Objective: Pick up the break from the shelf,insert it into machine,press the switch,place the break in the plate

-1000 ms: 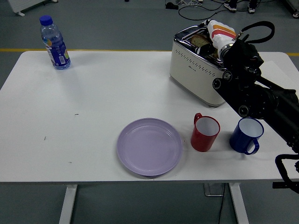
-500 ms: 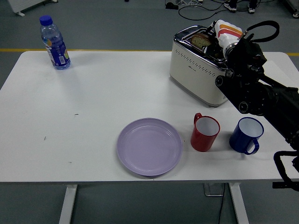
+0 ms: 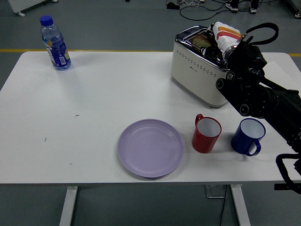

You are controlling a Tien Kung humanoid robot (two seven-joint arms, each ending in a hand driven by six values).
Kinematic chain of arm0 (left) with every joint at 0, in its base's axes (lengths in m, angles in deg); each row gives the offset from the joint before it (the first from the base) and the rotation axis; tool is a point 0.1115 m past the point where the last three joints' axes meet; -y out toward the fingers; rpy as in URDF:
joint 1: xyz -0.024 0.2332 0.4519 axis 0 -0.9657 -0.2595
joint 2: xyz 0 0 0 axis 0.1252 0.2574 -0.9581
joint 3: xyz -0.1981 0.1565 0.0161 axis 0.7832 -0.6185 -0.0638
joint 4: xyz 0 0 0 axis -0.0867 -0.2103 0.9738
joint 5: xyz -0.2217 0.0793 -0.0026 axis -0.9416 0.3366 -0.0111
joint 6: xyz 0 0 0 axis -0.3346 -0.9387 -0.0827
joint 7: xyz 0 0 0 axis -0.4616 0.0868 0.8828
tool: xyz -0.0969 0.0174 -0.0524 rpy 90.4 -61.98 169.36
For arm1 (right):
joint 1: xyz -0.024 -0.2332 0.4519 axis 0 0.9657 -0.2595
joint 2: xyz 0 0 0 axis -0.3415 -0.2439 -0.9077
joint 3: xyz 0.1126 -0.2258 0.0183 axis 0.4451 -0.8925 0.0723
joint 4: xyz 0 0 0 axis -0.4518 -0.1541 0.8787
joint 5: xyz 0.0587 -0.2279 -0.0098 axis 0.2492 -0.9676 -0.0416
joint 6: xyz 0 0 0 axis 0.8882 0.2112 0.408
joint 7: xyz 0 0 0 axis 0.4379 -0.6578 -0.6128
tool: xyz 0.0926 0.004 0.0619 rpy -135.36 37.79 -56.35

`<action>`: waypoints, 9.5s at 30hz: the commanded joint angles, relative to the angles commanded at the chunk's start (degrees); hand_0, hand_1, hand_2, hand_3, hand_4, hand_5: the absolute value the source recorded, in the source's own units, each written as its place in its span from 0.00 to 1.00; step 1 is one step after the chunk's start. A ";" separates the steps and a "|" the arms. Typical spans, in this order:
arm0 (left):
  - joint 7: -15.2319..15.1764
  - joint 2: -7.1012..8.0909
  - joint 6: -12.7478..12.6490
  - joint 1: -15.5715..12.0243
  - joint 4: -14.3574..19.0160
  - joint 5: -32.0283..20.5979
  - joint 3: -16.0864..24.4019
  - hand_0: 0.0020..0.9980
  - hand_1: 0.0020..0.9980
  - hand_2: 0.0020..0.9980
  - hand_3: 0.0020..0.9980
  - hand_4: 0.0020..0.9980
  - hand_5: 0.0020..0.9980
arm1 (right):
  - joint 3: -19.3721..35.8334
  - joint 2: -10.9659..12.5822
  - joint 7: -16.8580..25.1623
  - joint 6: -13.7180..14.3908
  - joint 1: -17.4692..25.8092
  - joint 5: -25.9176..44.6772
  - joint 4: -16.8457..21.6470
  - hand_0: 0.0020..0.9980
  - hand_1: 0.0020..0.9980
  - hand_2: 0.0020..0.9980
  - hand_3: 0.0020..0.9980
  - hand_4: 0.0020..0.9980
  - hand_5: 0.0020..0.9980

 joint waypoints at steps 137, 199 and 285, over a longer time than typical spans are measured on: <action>-0.13 -0.81 -0.11 -0.69 0.00 2.44 2.86 0.65 0.63 0.70 0.79 0.60 1.00 | -14.37 11.25 -2.31 -11.34 16.41 36.42 43.61 0.79 0.78 0.81 0.80 0.69 0.14; 0.48 -0.85 0.49 -1.78 0.00 6.11 6.00 0.65 0.63 0.69 0.79 0.59 1.00 | 43.47 22.74 33.18 -5.97 41.54 84.43 47.88 0.67 0.64 0.66 0.62 0.50 0.16; -2.08 -0.85 1.14 -1.06 0.00 9.06 8.37 0.64 0.62 0.69 0.77 0.57 1.00 | 55.70 11.45 31.13 -8.64 62.98 86.85 42.48 0.67 0.64 0.67 0.61 0.49 0.21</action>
